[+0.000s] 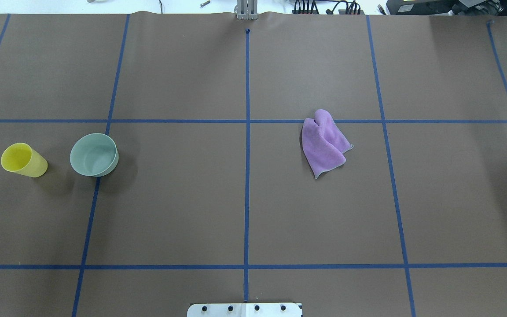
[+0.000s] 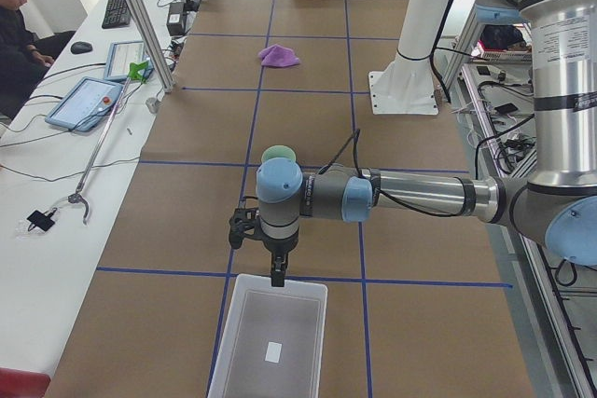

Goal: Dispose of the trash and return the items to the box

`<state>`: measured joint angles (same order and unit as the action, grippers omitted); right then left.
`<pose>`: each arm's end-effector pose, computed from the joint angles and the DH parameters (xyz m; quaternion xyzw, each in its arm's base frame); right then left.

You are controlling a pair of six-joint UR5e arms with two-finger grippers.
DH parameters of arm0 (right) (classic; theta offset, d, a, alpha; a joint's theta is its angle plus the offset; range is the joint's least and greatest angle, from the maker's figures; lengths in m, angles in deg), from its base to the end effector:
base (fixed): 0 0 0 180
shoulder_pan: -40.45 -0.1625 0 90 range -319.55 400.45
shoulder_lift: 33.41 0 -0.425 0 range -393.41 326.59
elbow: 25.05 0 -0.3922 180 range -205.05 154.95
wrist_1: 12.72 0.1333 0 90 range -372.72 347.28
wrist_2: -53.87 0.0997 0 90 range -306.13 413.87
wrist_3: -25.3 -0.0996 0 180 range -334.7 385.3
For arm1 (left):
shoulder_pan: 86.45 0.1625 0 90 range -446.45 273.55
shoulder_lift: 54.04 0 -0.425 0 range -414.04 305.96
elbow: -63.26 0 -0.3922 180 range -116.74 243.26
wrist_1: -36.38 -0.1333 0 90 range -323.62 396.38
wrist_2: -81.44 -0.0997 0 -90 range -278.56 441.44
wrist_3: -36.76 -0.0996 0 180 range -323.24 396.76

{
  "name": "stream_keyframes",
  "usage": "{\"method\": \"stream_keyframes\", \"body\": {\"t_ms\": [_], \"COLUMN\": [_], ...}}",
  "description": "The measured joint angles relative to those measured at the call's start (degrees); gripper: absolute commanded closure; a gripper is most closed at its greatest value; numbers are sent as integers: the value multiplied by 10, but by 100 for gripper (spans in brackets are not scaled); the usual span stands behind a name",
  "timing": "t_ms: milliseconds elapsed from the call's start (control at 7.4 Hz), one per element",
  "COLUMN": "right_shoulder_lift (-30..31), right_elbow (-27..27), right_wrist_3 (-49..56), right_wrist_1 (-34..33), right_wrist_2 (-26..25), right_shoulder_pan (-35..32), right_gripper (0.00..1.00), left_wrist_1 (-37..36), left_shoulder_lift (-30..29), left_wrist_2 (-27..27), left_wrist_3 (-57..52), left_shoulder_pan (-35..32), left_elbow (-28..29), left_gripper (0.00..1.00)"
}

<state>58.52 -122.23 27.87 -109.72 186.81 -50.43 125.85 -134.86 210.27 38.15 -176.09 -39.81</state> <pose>0.0727 -0.4726 0.6273 -0.0032 -0.3662 -0.0081 0.9305 -0.0682 -0.4280 0.6271 0.0226 0.3326 0.0013 0.9428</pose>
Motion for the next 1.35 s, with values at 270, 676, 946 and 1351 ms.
{"method": "stream_keyframes", "body": {"t_ms": [270,676,946,1351], "right_shoulder_lift": [10,10,5,2], "right_elbow": [-16,-20,-20,-22], "right_wrist_3": [-1,-3,-3,-4], "right_wrist_1": [-1,-2,-2,-2], "right_wrist_2": [0,1,1,3], "right_shoulder_pan": [0,0,0,0], "right_gripper": [0,0,0,0], "left_wrist_1": [0,0,4,21], "left_shoulder_lift": [0,-1,-3,-5], "left_wrist_2": [0,1,2,3], "left_wrist_3": [0,2,2,2], "left_shoulder_pan": [0,1,1,2], "left_elbow": [3,9,6,-6], "left_gripper": [2,2,2,2]}}
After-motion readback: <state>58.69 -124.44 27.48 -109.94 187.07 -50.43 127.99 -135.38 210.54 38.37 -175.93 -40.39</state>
